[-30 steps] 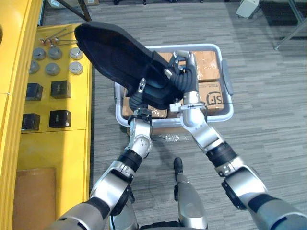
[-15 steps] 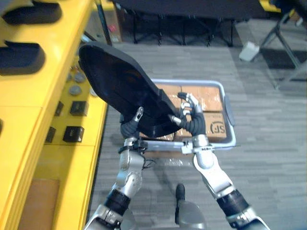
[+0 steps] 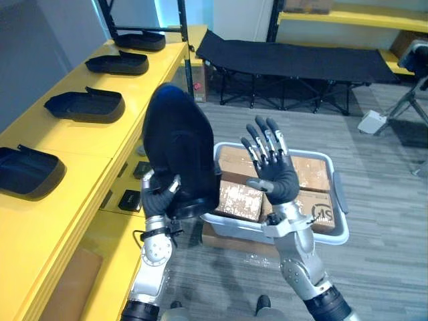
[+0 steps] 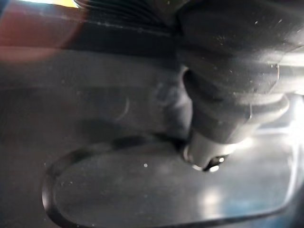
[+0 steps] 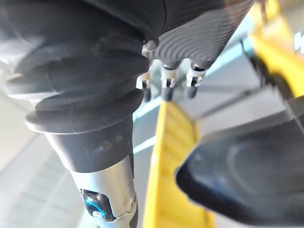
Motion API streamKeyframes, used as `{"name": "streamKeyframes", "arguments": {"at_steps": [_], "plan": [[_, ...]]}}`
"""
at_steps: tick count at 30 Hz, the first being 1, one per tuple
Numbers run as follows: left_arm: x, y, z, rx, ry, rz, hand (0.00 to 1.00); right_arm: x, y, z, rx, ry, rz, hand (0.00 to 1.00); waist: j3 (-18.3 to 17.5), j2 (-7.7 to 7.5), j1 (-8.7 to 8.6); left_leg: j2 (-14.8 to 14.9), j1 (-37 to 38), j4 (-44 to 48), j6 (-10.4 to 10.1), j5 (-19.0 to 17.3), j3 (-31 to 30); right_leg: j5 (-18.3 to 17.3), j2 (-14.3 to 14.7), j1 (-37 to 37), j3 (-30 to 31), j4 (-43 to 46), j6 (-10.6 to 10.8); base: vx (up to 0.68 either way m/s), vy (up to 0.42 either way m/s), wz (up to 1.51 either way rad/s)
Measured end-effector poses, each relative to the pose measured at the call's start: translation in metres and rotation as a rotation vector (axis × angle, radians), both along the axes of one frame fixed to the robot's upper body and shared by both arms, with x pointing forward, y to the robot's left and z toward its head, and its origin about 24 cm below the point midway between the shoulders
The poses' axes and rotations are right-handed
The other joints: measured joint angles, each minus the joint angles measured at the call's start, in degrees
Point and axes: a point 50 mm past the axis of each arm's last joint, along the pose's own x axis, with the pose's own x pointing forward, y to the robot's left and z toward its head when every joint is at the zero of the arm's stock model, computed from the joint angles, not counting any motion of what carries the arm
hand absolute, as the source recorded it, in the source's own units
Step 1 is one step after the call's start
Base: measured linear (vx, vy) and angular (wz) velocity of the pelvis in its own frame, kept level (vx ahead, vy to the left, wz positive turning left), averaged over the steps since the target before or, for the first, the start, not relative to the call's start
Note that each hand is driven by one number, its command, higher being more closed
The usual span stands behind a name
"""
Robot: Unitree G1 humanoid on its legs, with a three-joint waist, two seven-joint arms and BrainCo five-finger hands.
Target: Walk over and take plastic housings, then place them on the shelf
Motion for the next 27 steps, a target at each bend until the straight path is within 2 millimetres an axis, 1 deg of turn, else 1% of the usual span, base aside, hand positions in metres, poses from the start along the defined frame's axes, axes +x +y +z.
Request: {"name": "streamKeyframes", "arguments": {"at_steps": [1, 2, 4, 5, 6, 7, 9, 10, 12, 14, 15, 16, 18, 19, 20, 21, 22, 24, 25, 26, 27], "plan": [[-0.004, 0.011, 0.002, 0.049, -0.015, 0.068, 1.0, -0.006, -0.006, -0.008, 0.042, 0.003, 0.057, 0.0, -0.6, 0.03, 0.21, 0.0, 0.0, 0.0, 0.0, 0.0, 0.0, 0.0, 0.0, 0.1, -0.1, -0.1, 0.0, 0.0, 0.0, 0.0], [-0.005, 0.014, 0.003, 0.068, -0.017, 0.088, 1.0, -0.008, -0.009, -0.01, 0.05, 0.001, 0.065, 0.0, -0.7, 0.07, 0.22, 0.0, 0.0, 0.0, 0.0, 0.0, -0.1, 0.0, 0.0, 0.1, -0.1, -0.1, 0.0, 0.0, 0.0, 0.0], [-0.007, 0.028, 0.006, 0.113, -0.023, 0.142, 1.0, -0.013, -0.025, -0.016, 0.077, 0.001, 0.047, 0.0, -0.8, 0.18, 0.19, 0.0, 0.0, -0.1, 0.0, 0.0, -0.1, 0.0, 0.0, 0.1, -0.1, -0.2, 0.0, 0.0, 0.0, 0.0], [-0.008, 0.03, 0.006, 0.113, -0.026, 0.154, 1.0, -0.014, -0.031, -0.018, 0.082, 0.009, 0.026, 0.0, -0.8, 0.18, 0.16, 0.0, 0.0, -0.1, 0.0, 0.0, 0.0, 0.0, 0.0, 0.0, -0.1, -0.2, 0.0, -0.03, 0.015, -0.03], [-0.009, 0.033, 0.006, 0.104, -0.037, 0.172, 1.0, -0.016, -0.043, -0.021, 0.071, 0.032, -0.041, 0.0, -1.0, 0.21, 0.13, 0.0, 0.0, -0.2, 0.0, 0.0, 0.1, -0.1, 0.0, -0.1, -0.1, -0.2, -0.1, 0.0, 0.0, 0.0], [-0.01, 0.034, 0.006, 0.103, -0.043, 0.179, 1.0, -0.018, -0.049, -0.024, 0.053, 0.048, -0.084, 0.0, -1.0, 0.22, 0.12, 0.0, 0.0, -0.2, 0.0, 0.0, 0.1, -0.1, 0.0, -0.2, 0.0, -0.2, -0.1, -0.01, 0.016, -0.03], [-0.014, 0.041, 0.008, 0.09, -0.068, 0.212, 1.0, -0.026, -0.07, -0.037, -0.049, 0.153, -0.236, 0.0, -1.2, 0.45, -0.47, 0.0, 0.0, -0.3, 0.0, 0.0, 0.4, -0.1, 0.0, -0.3, 0.1, -0.4, -0.1, 0.0, 0.014, -0.04], [-0.015, 0.042, 0.008, 0.088, -0.072, 0.22, 1.0, -0.029, -0.074, -0.041, -0.068, 0.18, -0.265, 0.0, -1.3, 0.56, -0.56, 0.0, 0.0, -0.4, 0.0, 0.0, 0.4, -0.1, 0.0, -0.3, 0.1, -0.5, -0.1, 0.01, 0.015, -0.05], [-0.027, 0.045, 0.012, 0.03, -0.115, 0.243, 1.0, -0.038, -0.083, -0.06, -0.151, 0.317, -0.359, 0.0, -1.5, 0.82, -1.28, -0.1, 0.1, -0.8, 0.0, 0.0, 0.6, -0.1, 0.0, -0.5, 0.3, -0.7, -0.1, 0.02, 0.015, -0.05], [-0.036, 0.042, 0.019, -0.016, -0.167, 0.243, 1.0, -0.042, -0.086, -0.074, -0.158, 0.404, -0.387, 0.0, -1.5, 0.86, -1.36, -0.2, 0.0, -1.1, 0.0, 0.0, 0.4, 0.0, 0.0, -0.2, 0.0, -1.1, 0.0, 0.03, 0.014, 0.05], [-0.041, 0.041, 0.023, -0.033, -0.195, 0.242, 1.0, -0.042, -0.086, -0.078, -0.153, 0.435, -0.404, 0.0, -1.5, 0.93, -1.18, -0.2, -0.2, -1.1, 0.0, 0.0, 0.2, 0.0, 0.0, -0.1, -0.3, -1.3, 0.1, 0.03, 0.017, 0.1], [-0.044, 0.04, 0.026, -0.047, -0.214, 0.24, 1.0, -0.041, -0.085, -0.081, -0.154, 0.462, -0.431, 0.0, -1.6, 1.07, -0.59, -0.2, -0.3, -1.1, 0.0, 0.0, 0.0, 0.0, 0.0, 0.0, -0.5, -1.3, 0.1, 0.03, 0.013, 0.21], [-0.052, 0.041, 0.032, -0.07, -0.244, 0.248, 1.0, -0.034, -0.077, -0.088, -0.266, 0.521, -0.502, 0.0, -1.7, 1.24, 0.09, -0.5, -0.4, -1.1, 0.0, 0.1, -2.6, -0.3, -0.2, 1.7, -2.8, -1.3, 0.2, 0.02, 0.007, 0.46], [-0.054, 0.043, 0.033, -0.066, -0.248, 0.257, 1.0, -0.031, -0.075, -0.09, -0.292, 0.53, -0.512, 0.0, -1.7, 1.24, 0.41, -0.6, -0.4, -1.1, 0.0, 0.1, -2.9, -0.5, -0.2, 2.0, -3.5, -1.3, 0.3, 0.01, 0.006, 0.45], [-0.059, 0.047, 0.034, -0.057, -0.25, 0.276, 1.0, -0.027, -0.071, -0.091, -0.319, 0.541, -0.526, 0.0, -1.6, 1.26, 1.22, -0.7, -0.4, -1.1, 0.0, 0.2, -3.5, -0.7, -0.3, 2.5, -4.1, -1.3, 0.3, 0.01, 0.003, 0.43], [-0.064, 0.053, 0.035, -0.043, -0.249, 0.307, 1.0, -0.02, -0.065, -0.092, -0.326, 0.552, -0.526, 0.0, -1.7, 1.33, 1.65, -0.9, -1.0, -1.0, 0.0, 0.3, -4.9, -1.0, -0.3, 2.9, -5.4, -1.3, 0.5, 0.0, -0.002, 0.62], [-0.073, 0.059, 0.036, -0.032, -0.249, 0.346, 1.0, -0.013, -0.057, -0.092, -0.34, 0.555, -0.527, 0.0, -1.7, 1.47, 2.96, -1.1, -2.0, -0.9, 0.1, 0.6, -6.7, -1.2, -0.3, 3.4, -7.3, -1.3, 0.5, 0.0, -0.006, 0.68], [-0.08, 0.064, 0.036, -0.033, -0.243, 0.377, 1.0, -0.007, -0.052, -0.093, -0.355, 0.559, -0.525, 0.0, -1.7, 1.66, 4.09, -1.7, -3.1, -0.4, 0.1, 0.8, -9.2, -1.4, -0.4, 4.2, -9.8, -1.3, 0.7, 0.01, -0.009, 0.78], [-0.087, 0.067, 0.035, -0.038, -0.231, 0.387, 1.0, -0.002, -0.049, -0.094, -0.352, 0.57, -0.529, 0.0, -1.5, 1.95, 5.39, -2.2, -3.9, 0.3, 0.1, 1.0, -11.8, -1.8, -0.5, 5.7, -12.5, -1.3, 0.8, 0.01, -0.011, 0.82], [-0.088, 0.068, 0.035, -0.034, -0.228, 0.386, 1.0, -0.001, -0.048, -0.094, -0.352, 0.573, -0.527, 0.0, -1.5, 1.97, 5.68, -2.3, -4.2, 0.5, 0.1, 1.0, -12.4, -1.9, -0.5, 6.0, -13.2, -1.3, 0.9, 0.0, -0.024, 0.97], [-0.092, 0.071, 0.035, -0.018, -0.219, 0.387, 1.0, 0.001, -0.045, -0.094, -0.36, 0.575, -0.528, 0.0, -1.6, 1.93, 6.21, -2.9, -4.8, 0.8, 0.1, 1.1, -14.3, -2.4, -0.7, 7.2, -15.9, -1.3, 1.2, 0.0, -0.03, 0.97]]}}
